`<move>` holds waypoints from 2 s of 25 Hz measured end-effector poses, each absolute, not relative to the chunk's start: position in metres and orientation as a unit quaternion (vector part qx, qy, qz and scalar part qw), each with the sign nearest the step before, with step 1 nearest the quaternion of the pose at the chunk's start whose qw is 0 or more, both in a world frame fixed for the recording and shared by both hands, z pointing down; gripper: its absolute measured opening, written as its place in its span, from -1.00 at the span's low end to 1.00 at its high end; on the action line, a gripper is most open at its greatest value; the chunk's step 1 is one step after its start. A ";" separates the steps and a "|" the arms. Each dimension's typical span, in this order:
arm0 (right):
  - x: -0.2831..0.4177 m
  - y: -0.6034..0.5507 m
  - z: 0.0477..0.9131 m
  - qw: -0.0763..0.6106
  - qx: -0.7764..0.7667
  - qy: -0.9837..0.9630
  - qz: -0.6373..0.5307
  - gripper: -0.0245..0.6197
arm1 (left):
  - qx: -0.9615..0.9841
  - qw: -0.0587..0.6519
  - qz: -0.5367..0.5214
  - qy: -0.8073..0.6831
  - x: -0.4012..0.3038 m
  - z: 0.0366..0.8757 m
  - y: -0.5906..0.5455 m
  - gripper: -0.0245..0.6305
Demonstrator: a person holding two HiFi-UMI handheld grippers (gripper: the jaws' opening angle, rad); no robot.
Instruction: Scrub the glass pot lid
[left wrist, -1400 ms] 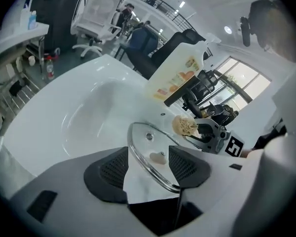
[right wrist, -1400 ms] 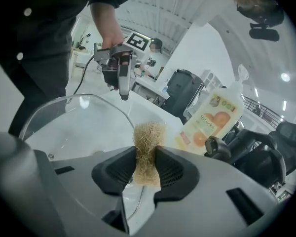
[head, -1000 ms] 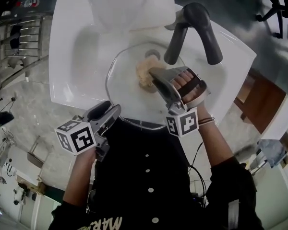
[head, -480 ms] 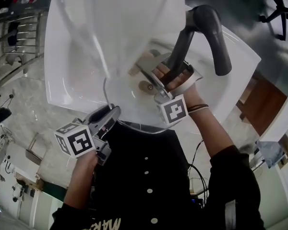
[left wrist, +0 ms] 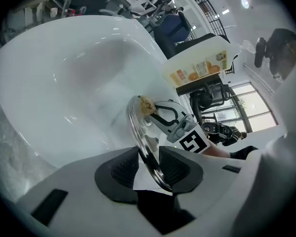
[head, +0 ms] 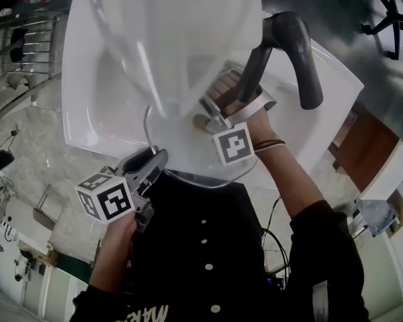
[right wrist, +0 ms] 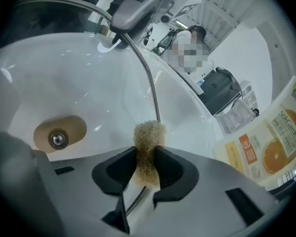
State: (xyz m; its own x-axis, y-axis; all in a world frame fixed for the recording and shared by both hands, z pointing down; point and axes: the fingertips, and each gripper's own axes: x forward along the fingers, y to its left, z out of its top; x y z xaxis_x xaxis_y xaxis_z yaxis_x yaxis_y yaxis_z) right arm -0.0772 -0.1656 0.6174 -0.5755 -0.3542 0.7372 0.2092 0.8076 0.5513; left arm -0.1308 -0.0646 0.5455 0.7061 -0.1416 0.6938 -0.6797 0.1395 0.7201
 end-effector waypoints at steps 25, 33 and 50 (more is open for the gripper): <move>0.004 -0.146 0.632 0.552 0.011 -0.801 -0.232 -0.53 | 0.640 0.654 0.204 -0.348 -0.133 0.543 -0.066 -0.47; 0.034 -0.128 0.629 0.583 -0.024 -0.782 -0.220 -0.53 | 0.649 0.643 0.211 -0.348 -0.132 0.542 -0.065 -0.46; 0.032 -0.124 0.612 0.572 -0.012 -0.789 -0.225 -0.53 | 0.654 0.634 0.222 -0.346 -0.131 0.540 -0.067 -0.45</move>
